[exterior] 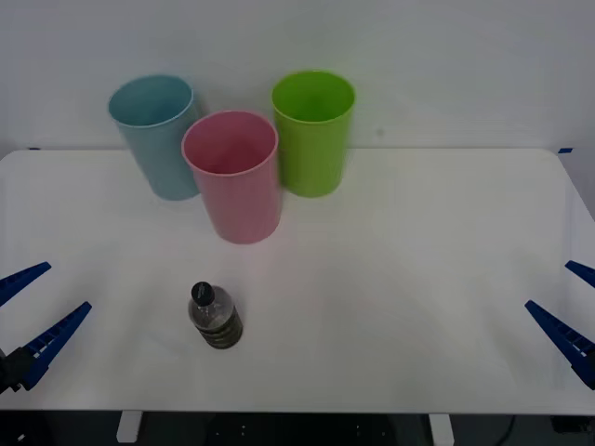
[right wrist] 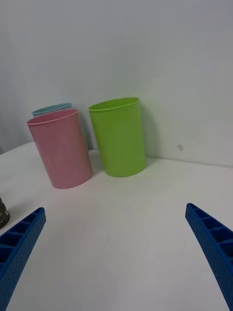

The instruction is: Grasp the object on the table and drop it into the matching bin: aluminum can to the light blue bin, PET bottle to the pink bin.

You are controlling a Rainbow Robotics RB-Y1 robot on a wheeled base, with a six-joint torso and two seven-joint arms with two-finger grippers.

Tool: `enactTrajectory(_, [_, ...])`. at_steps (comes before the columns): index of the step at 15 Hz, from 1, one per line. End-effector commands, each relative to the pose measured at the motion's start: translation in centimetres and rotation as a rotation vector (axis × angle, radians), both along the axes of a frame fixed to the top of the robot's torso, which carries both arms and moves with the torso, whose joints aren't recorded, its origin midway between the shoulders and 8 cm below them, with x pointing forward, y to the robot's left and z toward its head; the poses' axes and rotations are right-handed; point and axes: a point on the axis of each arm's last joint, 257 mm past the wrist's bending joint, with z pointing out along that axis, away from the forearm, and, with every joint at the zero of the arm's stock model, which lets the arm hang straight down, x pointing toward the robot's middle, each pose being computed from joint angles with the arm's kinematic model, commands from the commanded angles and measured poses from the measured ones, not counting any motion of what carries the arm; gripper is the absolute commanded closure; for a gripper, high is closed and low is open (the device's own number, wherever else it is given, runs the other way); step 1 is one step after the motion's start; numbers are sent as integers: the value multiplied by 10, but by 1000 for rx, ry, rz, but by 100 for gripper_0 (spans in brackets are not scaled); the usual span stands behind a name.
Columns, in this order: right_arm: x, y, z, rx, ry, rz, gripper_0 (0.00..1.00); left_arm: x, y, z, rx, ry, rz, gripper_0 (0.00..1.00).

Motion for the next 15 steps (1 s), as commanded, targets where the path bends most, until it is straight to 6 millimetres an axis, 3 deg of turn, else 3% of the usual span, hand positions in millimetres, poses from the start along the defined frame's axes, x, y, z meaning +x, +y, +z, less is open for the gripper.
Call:
enactTrajectory(1, [0, 0, 0, 0, 0, 0, 0, 0, 0, 0, 0, 0, 0, 0])
enactTrajectory(4, [0, 0, 0, 0, 0, 0, 0, 1, -17, 2, -51, -9, -28, 0])
enactTrajectory(7, [0, 0, 0, 0, 0, 0, 0, 0, -18, 4, -60, -7, -40, 0])
enactTrajectory(15, [0, 0, 0, 0, 0, 0, 0, -3, -27, -32, 66, 63, -68, 0])
